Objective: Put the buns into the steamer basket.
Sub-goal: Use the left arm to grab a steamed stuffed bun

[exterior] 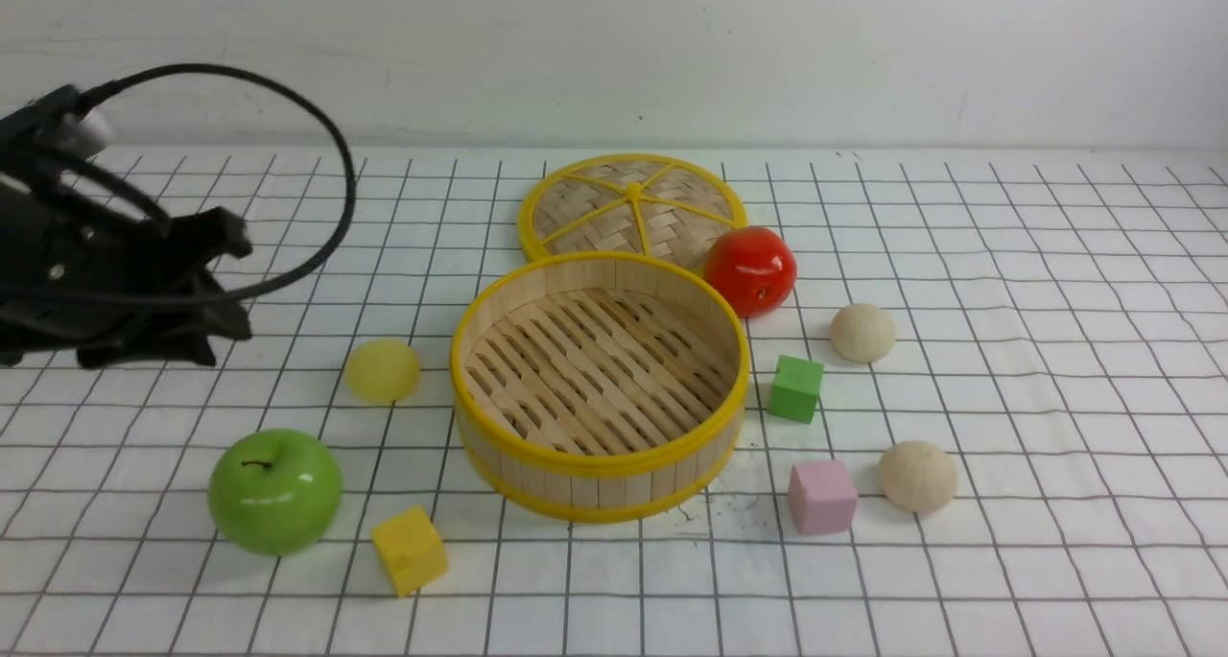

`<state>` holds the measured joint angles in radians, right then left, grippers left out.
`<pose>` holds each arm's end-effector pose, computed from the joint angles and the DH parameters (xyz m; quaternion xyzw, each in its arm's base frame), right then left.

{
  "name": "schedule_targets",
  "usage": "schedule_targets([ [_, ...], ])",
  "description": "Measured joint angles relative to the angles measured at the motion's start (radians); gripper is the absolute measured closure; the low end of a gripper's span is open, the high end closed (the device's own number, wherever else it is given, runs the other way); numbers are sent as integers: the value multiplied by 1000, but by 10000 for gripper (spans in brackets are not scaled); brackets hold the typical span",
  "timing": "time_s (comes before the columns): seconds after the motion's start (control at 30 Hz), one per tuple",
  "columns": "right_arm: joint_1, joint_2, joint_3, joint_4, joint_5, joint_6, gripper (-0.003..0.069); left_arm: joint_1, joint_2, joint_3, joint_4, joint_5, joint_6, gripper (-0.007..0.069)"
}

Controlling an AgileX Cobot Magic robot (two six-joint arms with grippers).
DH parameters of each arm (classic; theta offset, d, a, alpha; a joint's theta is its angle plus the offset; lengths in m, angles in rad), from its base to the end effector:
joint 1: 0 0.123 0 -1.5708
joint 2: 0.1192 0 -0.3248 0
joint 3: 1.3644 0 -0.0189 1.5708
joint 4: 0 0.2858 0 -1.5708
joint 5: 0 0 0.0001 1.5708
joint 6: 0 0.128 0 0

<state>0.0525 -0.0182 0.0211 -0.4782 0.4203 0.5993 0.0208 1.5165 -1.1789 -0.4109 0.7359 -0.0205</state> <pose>0.0815 -0.0198 0.1622 0.0980 0.7953 -0.0132 0.5981 0.3756 -0.0265 0.2947 -0.1247 0.9351 -0.1747 0.2821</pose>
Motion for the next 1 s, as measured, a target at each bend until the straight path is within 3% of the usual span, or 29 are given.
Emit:
schedule_targets([
  [0.13, 0, 0, 0, 0, 0, 0, 419, -73, 114, -127, 44, 13, 12, 386],
  [0.2, 0, 0, 0, 0, 0, 0, 419, -130, 214, -227, 133, 26, 12, 386],
  [0.4, 0, 0, 0, 0, 0, 0, 419, -177, 422, -404, 306, 60, -117, 386],
  [0.67, 0, 0, 0, 0, 0, 0, 419, -177, 581, -507, 333, 56, -312, 386],
  [1.0, 0, 0, 0, 0, 0, 0, 419, -177, 641, -520, 321, 59, -341, 390],
])
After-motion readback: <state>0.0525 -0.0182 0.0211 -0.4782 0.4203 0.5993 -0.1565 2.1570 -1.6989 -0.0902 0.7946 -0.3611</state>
